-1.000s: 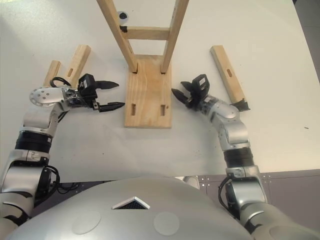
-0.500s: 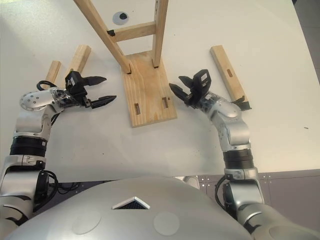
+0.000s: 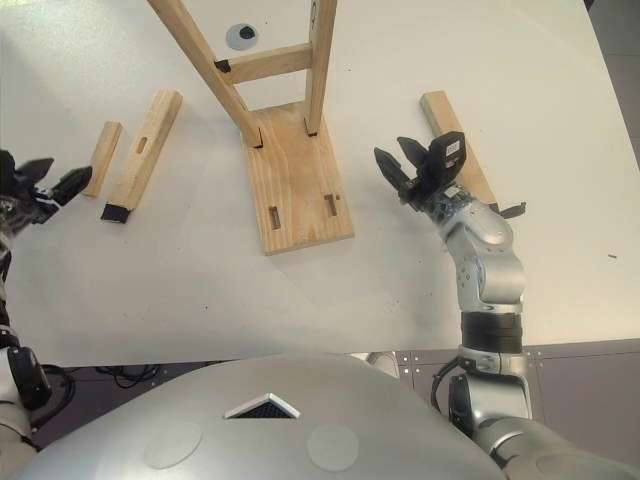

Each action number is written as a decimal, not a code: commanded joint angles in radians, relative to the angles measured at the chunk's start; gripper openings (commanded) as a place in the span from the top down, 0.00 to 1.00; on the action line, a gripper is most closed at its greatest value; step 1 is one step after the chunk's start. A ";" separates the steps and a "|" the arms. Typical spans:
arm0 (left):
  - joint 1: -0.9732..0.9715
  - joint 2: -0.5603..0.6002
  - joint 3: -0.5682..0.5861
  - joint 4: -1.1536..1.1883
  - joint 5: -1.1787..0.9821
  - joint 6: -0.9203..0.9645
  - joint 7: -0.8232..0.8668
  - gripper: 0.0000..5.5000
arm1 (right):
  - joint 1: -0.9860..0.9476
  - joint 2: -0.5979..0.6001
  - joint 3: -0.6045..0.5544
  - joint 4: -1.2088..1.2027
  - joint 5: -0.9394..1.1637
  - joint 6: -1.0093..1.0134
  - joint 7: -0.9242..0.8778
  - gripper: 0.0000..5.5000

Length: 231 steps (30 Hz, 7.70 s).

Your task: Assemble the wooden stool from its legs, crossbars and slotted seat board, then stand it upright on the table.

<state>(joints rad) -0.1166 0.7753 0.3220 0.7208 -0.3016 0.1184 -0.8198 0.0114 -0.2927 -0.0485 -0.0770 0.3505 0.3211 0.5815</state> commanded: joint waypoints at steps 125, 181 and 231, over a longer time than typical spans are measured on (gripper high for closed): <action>-0.077 -0.291 -0.300 -0.816 -0.297 0.457 0.007 0.47 | -0.156 -0.223 -0.175 0.550 -0.023 -0.405 0.181 0.93; -0.225 -0.565 -0.185 -0.939 -0.889 0.775 0.211 0.47 | -0.176 -0.296 -0.360 -0.307 0.769 0.375 0.126 0.63; 0.065 -0.279 -0.070 -1.071 -0.600 0.524 0.016 0.62 | 0.031 -0.410 -0.289 -0.198 0.568 0.374 0.235 0.42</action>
<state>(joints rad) -0.0729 0.4681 0.2358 -0.3127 -0.9127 0.6485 -0.8006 0.0420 -0.6874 -0.3227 -0.2910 0.9419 0.7097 0.8151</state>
